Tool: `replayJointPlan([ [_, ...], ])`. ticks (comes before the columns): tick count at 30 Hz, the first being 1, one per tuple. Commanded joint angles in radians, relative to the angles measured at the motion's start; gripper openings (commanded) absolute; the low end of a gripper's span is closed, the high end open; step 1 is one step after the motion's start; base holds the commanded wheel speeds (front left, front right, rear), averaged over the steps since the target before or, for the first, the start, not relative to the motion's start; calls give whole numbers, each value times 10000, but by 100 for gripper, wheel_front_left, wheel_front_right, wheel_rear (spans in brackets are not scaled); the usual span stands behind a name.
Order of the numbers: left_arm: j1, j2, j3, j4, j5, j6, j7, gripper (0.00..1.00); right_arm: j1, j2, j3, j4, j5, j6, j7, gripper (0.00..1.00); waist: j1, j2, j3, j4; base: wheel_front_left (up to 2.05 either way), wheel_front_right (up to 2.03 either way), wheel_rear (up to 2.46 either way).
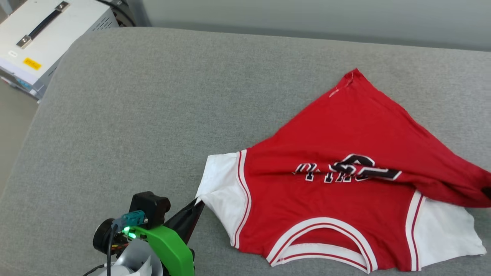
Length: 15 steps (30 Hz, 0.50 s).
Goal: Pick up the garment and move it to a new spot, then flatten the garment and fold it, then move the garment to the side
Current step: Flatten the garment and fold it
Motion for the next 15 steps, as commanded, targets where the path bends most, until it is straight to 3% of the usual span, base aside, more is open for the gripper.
replayJointPlan([
  [1, 83, -78, 3, 53, -87, 33, -79, 0, 436, 74, -211, -187, 17, -7, -2, 0, 1, 119, -503, -435, 0, 0, 0],
  [15, -188, -544, -300, 624, 19, -315, -424, 0, 3254, 1430, -1619, -1721, -526, -7, 249, 0, 1, 119, -691, -488, 0, 0, 0],
])
